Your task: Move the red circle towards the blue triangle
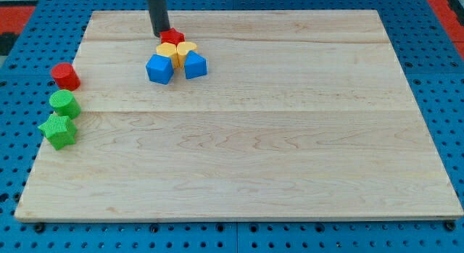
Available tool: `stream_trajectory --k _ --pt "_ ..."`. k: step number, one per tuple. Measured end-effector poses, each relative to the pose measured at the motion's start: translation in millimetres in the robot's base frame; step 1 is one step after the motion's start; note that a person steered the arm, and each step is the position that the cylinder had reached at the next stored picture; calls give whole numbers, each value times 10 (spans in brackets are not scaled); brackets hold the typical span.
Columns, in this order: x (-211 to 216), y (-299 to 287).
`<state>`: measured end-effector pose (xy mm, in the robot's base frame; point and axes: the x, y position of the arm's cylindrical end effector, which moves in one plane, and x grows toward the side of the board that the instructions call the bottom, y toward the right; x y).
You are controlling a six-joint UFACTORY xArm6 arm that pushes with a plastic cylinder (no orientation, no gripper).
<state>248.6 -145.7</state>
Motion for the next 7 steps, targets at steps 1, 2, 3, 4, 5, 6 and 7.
stream_trajectory --k 1,2,3,4,5,6,7 --pt "-85 -733" --pt "235 -1549" --pt "311 -1592" --pt "901 -1536" --pt "1309 -1522" --pt "1419 -1455" --pt "1517 -1578"
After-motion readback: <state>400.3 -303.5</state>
